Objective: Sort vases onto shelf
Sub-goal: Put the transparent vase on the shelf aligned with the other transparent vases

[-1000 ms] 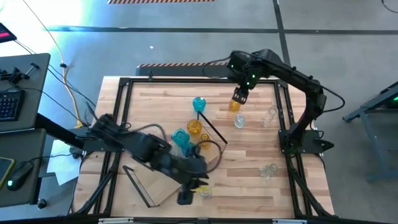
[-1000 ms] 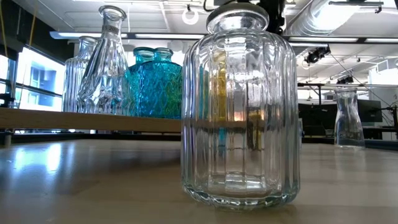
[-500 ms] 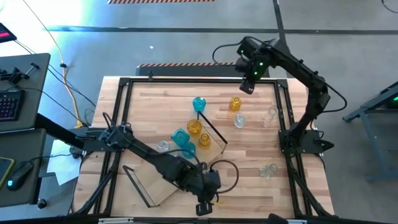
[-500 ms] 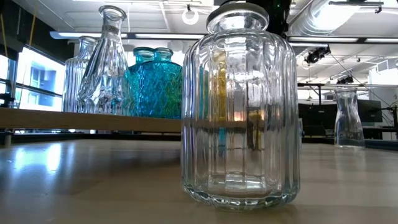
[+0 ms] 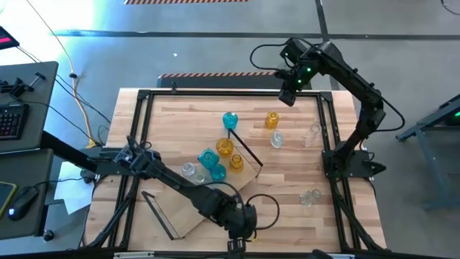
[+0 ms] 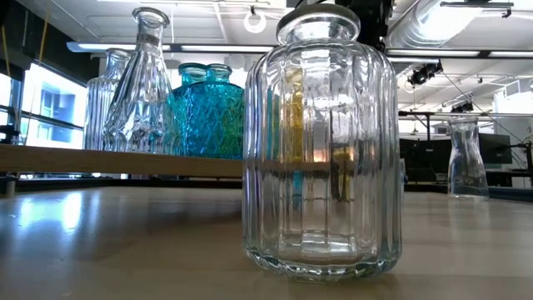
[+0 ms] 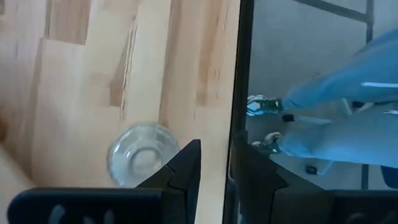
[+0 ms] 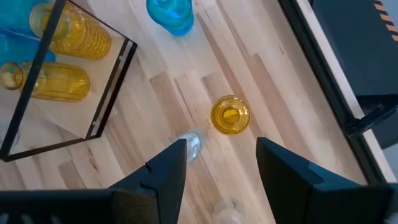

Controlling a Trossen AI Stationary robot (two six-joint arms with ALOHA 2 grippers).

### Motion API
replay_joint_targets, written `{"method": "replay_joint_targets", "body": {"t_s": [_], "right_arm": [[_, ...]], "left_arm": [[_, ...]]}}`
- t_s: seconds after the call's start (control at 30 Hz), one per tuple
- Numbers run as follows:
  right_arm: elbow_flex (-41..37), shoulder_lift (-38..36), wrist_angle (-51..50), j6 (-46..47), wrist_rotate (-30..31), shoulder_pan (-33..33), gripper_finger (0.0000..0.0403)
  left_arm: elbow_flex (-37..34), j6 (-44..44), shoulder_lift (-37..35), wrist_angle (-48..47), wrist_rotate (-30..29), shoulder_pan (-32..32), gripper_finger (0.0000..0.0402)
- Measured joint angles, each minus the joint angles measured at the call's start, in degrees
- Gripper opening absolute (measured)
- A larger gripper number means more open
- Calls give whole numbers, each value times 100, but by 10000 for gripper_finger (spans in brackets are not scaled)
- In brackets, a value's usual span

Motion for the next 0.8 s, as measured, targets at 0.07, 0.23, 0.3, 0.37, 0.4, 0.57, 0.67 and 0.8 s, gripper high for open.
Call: {"method": "replay_joint_targets", "body": {"t_s": [0.07,0.23,0.3,0.37,0.4,0.57,0.67,0.8], "right_arm": [[0,-2,-55,0,-18,32,176],[0,-9,-96,0,-63,185,176],[0,-9,-126,-1,-63,249,176],[0,-9,-134,-28,-65,298,176],[0,-9,-152,-36,-65,319,176],[0,-11,-179,-42,-63,326,176],[0,-11,-177,-42,-60,324,176],[0,-11,-177,-44,-63,324,176]], "left_arm": [[-1,-51,42,-28,-73,0,84],[12,-141,60,-258,-199,55,105],[2,-140,86,-436,-202,69,115],[4,-140,94,-568,-204,88,126],[6,-139,99,-631,-205,90,132],[1,-137,121,-892,-409,83,161],[6,-91,119,-904,-437,115,175],[6,40,129,-949,-458,153,186]]}}
